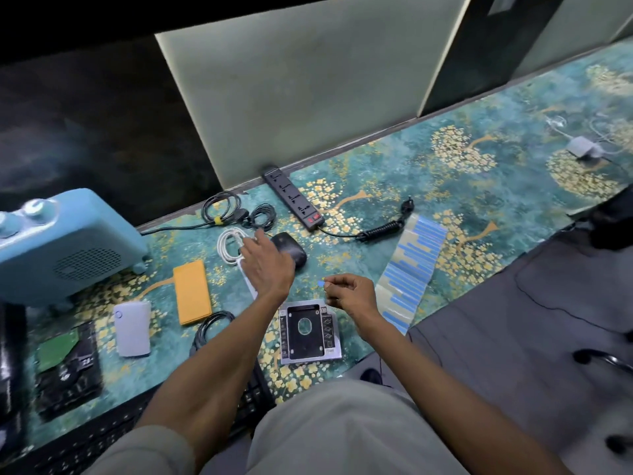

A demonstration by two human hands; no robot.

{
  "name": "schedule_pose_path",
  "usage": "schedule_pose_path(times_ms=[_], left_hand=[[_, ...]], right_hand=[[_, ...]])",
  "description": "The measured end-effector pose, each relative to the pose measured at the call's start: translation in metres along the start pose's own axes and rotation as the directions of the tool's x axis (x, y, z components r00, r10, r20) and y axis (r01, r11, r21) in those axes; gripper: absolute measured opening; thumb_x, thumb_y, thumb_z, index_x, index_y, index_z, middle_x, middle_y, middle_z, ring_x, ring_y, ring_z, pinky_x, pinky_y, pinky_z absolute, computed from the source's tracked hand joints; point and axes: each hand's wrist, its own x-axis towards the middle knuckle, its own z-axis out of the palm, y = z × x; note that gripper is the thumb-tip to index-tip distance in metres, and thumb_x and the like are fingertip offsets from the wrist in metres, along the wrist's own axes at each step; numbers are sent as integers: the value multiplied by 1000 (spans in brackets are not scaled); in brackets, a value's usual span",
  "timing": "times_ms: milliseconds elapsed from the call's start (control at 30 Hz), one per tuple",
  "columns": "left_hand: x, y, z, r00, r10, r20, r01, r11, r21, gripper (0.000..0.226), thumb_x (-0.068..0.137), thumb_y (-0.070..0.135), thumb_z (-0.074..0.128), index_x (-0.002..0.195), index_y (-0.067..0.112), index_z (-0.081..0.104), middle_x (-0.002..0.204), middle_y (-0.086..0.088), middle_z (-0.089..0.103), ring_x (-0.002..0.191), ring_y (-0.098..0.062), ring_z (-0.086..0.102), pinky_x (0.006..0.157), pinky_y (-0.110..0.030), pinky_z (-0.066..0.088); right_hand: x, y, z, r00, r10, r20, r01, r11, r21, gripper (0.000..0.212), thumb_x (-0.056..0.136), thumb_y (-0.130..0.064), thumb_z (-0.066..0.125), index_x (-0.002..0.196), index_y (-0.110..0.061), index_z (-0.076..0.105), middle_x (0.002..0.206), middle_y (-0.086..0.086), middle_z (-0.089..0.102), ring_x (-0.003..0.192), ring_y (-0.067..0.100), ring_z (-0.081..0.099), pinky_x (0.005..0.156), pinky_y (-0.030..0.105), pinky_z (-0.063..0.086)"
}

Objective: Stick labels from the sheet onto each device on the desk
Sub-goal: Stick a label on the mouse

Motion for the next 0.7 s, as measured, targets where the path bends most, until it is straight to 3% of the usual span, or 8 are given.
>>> schedule_pose_path(times_ms=[100, 200, 333, 433, 467, 533, 600, 700], left_hand=[[8, 23, 9, 984, 75, 164, -70, 997, -35, 69, 88, 46, 64, 143, 21, 32, 134, -23, 39, 105, -42, 55, 77, -45, 51], [19, 27, 23, 953, 64, 295, -81, 996, 45, 73, 82, 62, 68, 138, 22, 43, 142, -25, 28, 104, -45, 59, 81, -47, 55], [30, 23, 32, 944, 66, 323, -42, 996, -82, 66, 71, 47, 83, 124, 22, 52, 132, -21, 33, 94, -43, 62, 88, -48, 58], [30, 24, 29, 959, 7, 285, 98, 931, -352, 49, 73, 33, 74, 117, 23, 55, 123, -18, 45, 81, -28, 58, 73, -41, 55], [31, 26, 23, 951, -44, 305, 209, 819, -535, 41, 73, 22, 68, 112, 22, 57, 114, -16, 52, 73, -21, 53, 63, -36, 51], [26, 29, 9, 860, -109, 498, 507, 295, -810, 37, 76, 5, 53, 109, 20, 57, 95, -14, 55, 64, -23, 50, 56, -33, 49], [17, 20, -3, 757, -45, 652, 641, -144, -754, 41, 82, 3, 40, 115, 20, 58, 102, -17, 57, 69, -32, 61, 66, -39, 54], [-3, 4, -6, 698, 38, 715, 690, -298, -659, 50, 89, 8, 32, 129, 23, 57, 121, -24, 61, 85, -45, 71, 77, -45, 54]], right_hand=[[-1, 0, -11, 1000, 1, -15, -1, 1000, -5, 11, 89, -5, 76, 98, 1, 76, 83, 14, 72, 71, 24, 67, 72, 35, 62], [-1, -1, -23, 1000, -1, -31, 1, 1000, -5, 6, 89, -5, 76, 95, -3, 76, 83, 13, 72, 71, 25, 67, 72, 35, 62], [-1, -3, -41, 998, -3, -69, 3, 1000, 1, 6, 90, -4, 75, 96, -4, 76, 84, 14, 71, 75, 27, 67, 74, 35, 63], [4, -8, -43, 996, 21, -88, -18, 999, 43, 7, 90, -4, 75, 97, -3, 75, 86, 16, 70, 76, 28, 66, 74, 35, 63], [8, -11, -41, 995, 30, -91, -25, 998, 64, 6, 90, -4, 75, 96, -3, 74, 85, 15, 70, 76, 27, 66, 73, 34, 62], [14, -17, -34, 996, 43, -81, -35, 995, 95, 5, 89, -4, 75, 94, -2, 75, 81, 14, 70, 74, 26, 66, 71, 31, 61], [19, -24, -21, 998, 55, -31, -51, 993, 109, 7, 88, -3, 76, 94, 0, 75, 78, 14, 69, 72, 25, 65, 68, 29, 60], [23, -31, 1, 998, 34, 52, -39, 995, 91, 11, 86, -1, 77, 94, 5, 75, 74, 14, 69, 67, 24, 64, 65, 30, 59]])
